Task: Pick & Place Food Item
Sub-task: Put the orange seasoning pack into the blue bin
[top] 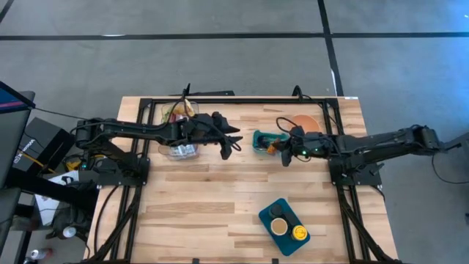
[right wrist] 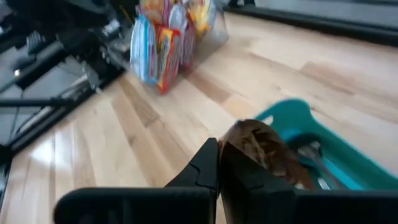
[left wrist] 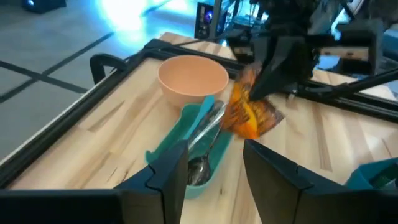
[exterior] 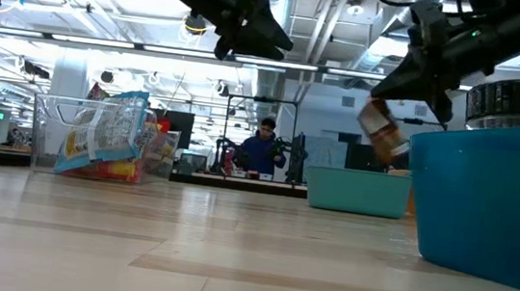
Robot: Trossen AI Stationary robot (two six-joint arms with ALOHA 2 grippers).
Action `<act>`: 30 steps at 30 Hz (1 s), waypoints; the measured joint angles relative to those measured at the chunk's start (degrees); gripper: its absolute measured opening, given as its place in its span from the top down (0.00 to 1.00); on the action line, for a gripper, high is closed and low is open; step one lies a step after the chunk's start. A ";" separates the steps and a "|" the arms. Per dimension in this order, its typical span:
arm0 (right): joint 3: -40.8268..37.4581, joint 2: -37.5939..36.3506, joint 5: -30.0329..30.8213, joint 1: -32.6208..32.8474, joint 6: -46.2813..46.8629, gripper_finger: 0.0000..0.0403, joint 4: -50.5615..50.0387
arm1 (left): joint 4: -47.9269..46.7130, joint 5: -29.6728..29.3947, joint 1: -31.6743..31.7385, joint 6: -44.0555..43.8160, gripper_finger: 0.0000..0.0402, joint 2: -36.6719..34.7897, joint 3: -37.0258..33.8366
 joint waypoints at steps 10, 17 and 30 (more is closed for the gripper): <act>7.92 -3.86 -2.45 5.43 -0.44 1.00 -18.78 | -2.08 2.53 -1.01 -0.07 0.67 0.00 0.00; 13.75 -3.92 -2.46 13.97 -0.84 1.00 -25.43 | -2.07 2.53 -2.31 -0.06 0.70 0.00 0.00; 19.56 -3.92 -2.45 28.70 0.06 1.00 -27.17 | -2.06 2.51 -2.89 -0.07 0.71 0.00 0.00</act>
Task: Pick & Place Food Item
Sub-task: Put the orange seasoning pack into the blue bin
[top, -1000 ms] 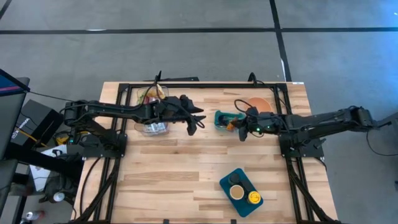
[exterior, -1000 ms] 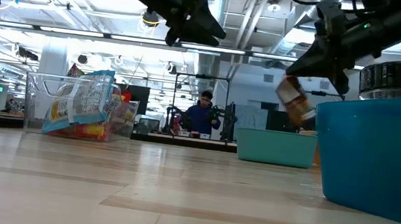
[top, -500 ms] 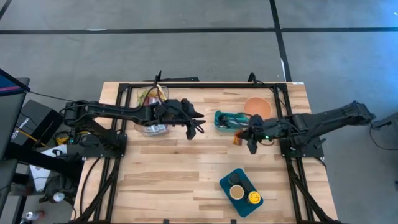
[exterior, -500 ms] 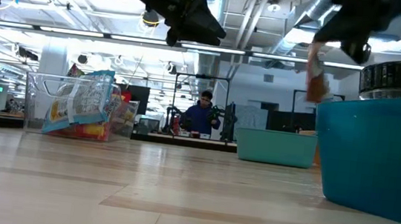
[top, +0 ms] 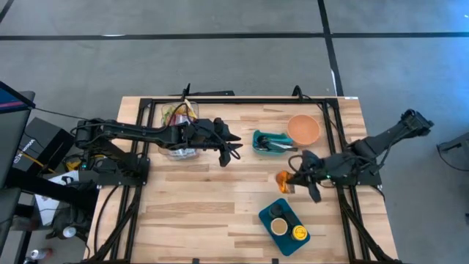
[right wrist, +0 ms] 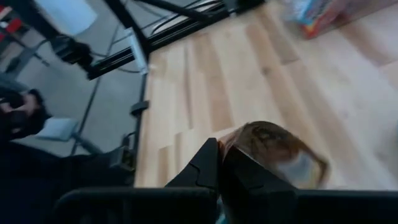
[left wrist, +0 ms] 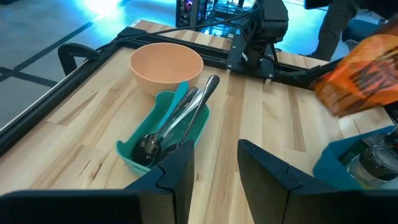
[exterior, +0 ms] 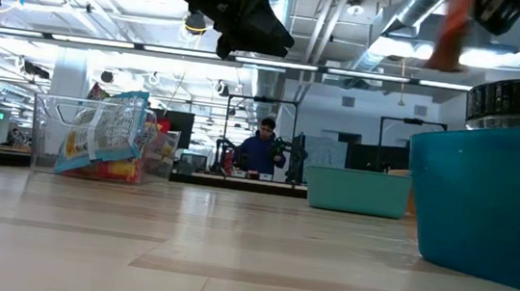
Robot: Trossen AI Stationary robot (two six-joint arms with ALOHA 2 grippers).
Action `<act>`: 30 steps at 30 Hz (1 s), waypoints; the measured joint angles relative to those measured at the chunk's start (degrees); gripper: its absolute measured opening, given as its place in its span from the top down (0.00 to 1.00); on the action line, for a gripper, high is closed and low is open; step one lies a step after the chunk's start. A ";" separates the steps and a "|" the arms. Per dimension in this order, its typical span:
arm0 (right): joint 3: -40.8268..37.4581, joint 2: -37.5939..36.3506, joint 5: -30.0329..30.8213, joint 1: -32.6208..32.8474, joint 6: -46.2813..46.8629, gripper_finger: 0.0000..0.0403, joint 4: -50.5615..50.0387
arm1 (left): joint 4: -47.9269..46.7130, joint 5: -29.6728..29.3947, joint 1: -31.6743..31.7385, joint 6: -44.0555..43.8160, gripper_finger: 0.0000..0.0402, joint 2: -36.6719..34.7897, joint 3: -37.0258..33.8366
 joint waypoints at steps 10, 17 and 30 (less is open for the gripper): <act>0.12 0.04 0.00 9.82 4.78 1.00 0.51 | 0.04 0.02 0.00 -0.01 0.71 0.02 0.00; 0.20 1.17 0.02 16.29 9.00 1.00 3.41 | 0.02 0.00 0.00 -0.02 0.71 0.02 0.00; 0.20 7.65 0.02 26.69 16.58 1.00 11.56 | 0.04 0.00 0.00 -0.02 0.71 0.02 0.00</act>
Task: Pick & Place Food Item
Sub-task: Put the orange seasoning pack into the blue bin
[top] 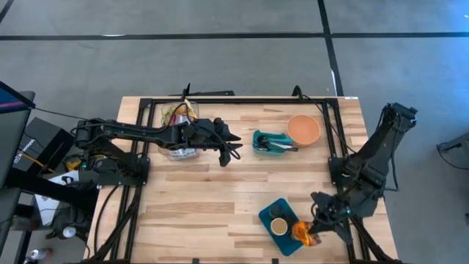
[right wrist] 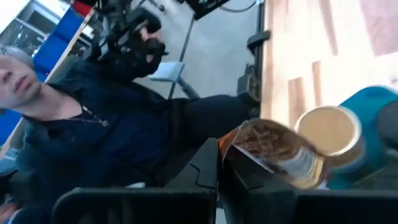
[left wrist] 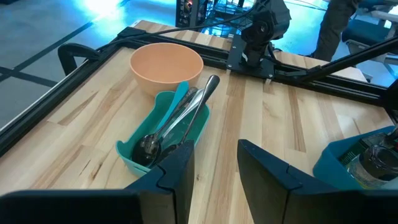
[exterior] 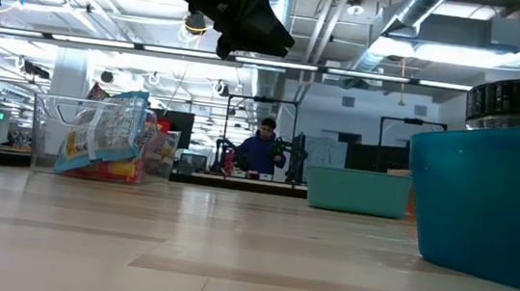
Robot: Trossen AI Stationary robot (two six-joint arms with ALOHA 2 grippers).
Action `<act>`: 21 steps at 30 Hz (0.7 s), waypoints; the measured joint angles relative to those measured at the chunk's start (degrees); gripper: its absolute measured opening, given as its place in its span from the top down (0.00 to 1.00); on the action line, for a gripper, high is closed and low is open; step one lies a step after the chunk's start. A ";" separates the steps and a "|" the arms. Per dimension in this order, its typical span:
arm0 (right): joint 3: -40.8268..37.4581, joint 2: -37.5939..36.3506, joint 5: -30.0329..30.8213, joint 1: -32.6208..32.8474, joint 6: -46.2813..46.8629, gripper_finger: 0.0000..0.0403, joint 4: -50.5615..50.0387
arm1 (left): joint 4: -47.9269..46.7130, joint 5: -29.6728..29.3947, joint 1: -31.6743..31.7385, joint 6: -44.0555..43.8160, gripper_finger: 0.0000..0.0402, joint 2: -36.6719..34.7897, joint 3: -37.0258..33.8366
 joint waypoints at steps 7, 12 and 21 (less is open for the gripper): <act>0.00 5.51 0.16 2.41 3.70 1.00 2.32 | 0.04 0.00 0.02 0.00 0.71 0.00 -0.01; -0.02 9.18 0.04 2.47 4.06 1.00 4.85 | 0.37 -0.03 0.02 0.00 0.71 0.00 -0.02; -0.04 14.45 -1.28 2.53 8.68 1.00 7.15 | 0.36 -0.32 0.02 0.01 0.71 0.02 -0.02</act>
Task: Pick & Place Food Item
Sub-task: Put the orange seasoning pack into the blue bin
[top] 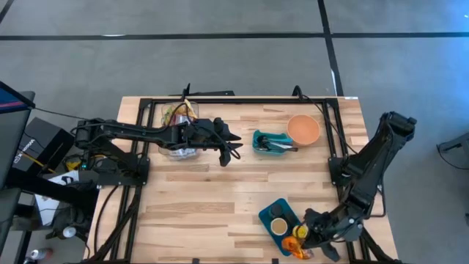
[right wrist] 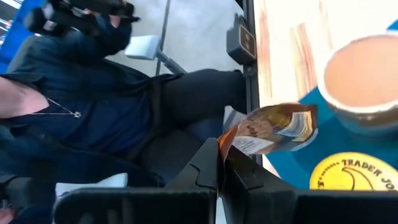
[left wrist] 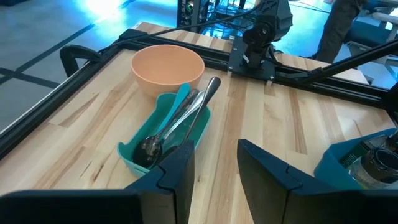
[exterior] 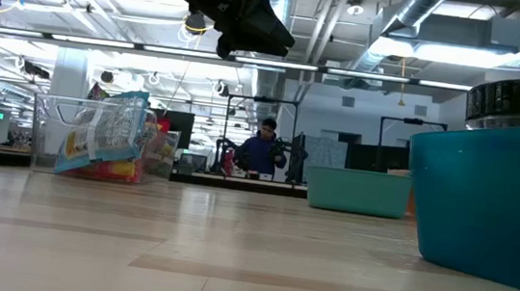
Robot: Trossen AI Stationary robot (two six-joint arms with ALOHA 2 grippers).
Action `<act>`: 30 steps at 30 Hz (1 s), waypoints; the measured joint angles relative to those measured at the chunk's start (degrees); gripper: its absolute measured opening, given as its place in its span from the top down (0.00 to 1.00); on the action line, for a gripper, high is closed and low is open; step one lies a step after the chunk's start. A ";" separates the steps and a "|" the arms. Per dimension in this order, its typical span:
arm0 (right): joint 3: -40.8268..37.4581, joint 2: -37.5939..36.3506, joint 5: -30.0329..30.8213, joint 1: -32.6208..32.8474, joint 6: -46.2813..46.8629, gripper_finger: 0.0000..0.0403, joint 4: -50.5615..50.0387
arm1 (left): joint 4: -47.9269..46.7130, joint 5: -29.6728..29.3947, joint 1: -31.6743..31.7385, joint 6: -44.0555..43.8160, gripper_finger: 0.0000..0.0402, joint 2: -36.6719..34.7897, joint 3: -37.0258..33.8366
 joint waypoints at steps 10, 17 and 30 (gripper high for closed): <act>0.00 4.90 -0.05 0.15 2.64 1.00 4.46 | 0.04 -0.12 0.00 0.01 0.71 0.00 0.00; 0.00 6.62 -0.05 -1.86 5.63 1.00 4.74 | 0.03 -0.12 0.00 0.00 0.71 0.00 0.00; 0.00 6.45 -0.05 -2.36 9.17 1.00 3.76 | -0.01 -0.12 0.00 -0.01 0.71 0.00 0.00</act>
